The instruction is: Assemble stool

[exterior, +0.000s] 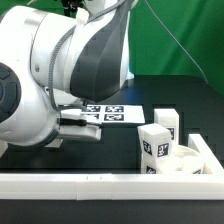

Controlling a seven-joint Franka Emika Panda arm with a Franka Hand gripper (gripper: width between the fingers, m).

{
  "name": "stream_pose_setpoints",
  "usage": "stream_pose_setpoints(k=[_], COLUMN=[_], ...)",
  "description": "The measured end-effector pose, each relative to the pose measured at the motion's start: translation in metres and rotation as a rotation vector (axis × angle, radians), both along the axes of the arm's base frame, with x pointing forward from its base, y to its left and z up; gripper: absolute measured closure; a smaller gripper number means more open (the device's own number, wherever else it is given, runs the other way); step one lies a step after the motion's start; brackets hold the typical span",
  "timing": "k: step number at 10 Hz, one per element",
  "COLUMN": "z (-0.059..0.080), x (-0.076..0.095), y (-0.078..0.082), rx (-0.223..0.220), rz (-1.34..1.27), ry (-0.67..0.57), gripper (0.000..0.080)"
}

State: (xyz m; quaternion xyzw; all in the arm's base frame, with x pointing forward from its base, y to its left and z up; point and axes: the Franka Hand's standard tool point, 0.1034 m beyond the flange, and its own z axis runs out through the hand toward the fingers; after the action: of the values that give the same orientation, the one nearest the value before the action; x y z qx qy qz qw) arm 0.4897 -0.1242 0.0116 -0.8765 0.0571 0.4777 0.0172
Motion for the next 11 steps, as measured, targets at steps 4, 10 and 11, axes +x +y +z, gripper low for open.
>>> stream_pose_setpoints(k=[4, 10, 11], z=[0.08, 0.088, 0.107], x=[0.033, 0.052, 0.07], y=[0.021, 0.013, 0.029], rx=[-0.054, -0.097, -0.103], rz=[-0.035, -0.035, -0.031], ry=[-0.068, -0.36, -0.43], gripper=[0.0462, 0.0462, 0.0462])
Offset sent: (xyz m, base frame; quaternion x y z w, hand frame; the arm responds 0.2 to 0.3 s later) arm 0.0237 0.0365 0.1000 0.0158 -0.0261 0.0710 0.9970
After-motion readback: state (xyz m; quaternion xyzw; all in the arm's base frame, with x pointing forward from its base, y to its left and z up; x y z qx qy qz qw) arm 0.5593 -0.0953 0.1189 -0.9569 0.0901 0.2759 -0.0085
